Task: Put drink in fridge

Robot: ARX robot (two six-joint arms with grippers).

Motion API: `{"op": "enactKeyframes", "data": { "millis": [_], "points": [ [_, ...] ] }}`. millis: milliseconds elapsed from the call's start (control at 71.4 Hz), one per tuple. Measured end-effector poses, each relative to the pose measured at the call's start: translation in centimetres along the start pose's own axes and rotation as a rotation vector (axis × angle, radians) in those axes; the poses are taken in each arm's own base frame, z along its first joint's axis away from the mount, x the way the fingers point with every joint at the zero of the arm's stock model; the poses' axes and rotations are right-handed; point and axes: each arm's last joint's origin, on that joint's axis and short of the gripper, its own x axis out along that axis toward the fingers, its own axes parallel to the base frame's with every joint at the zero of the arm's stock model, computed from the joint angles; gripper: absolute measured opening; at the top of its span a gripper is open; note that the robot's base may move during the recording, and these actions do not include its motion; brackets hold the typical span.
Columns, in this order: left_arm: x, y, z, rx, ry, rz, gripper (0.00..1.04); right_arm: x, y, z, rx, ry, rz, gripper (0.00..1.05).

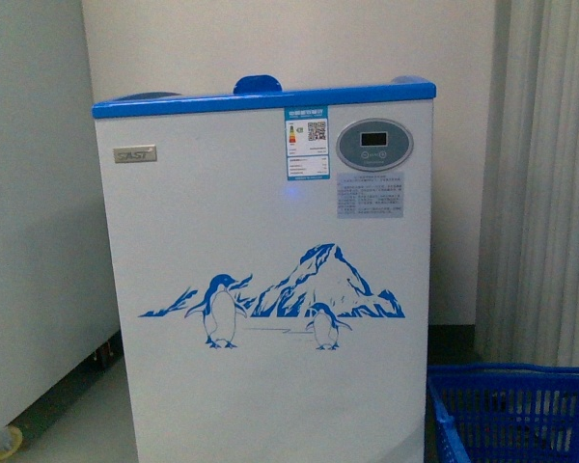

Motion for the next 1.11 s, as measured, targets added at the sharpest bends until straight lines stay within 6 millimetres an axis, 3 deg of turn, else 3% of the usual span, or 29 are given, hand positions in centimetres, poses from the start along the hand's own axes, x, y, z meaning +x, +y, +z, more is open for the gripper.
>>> {"op": "enactKeyframes", "data": {
  "millis": [966,1106],
  "points": [
    [0.0,0.0,0.0,0.000,0.000,0.000,0.97,0.0,0.0,0.0,0.000,0.004,-0.001,0.97],
    [0.0,0.0,0.0,0.000,0.000,-0.001,0.97,1.2,-1.5,-0.5,0.016,0.511,-0.358,0.97]
  ]
}}
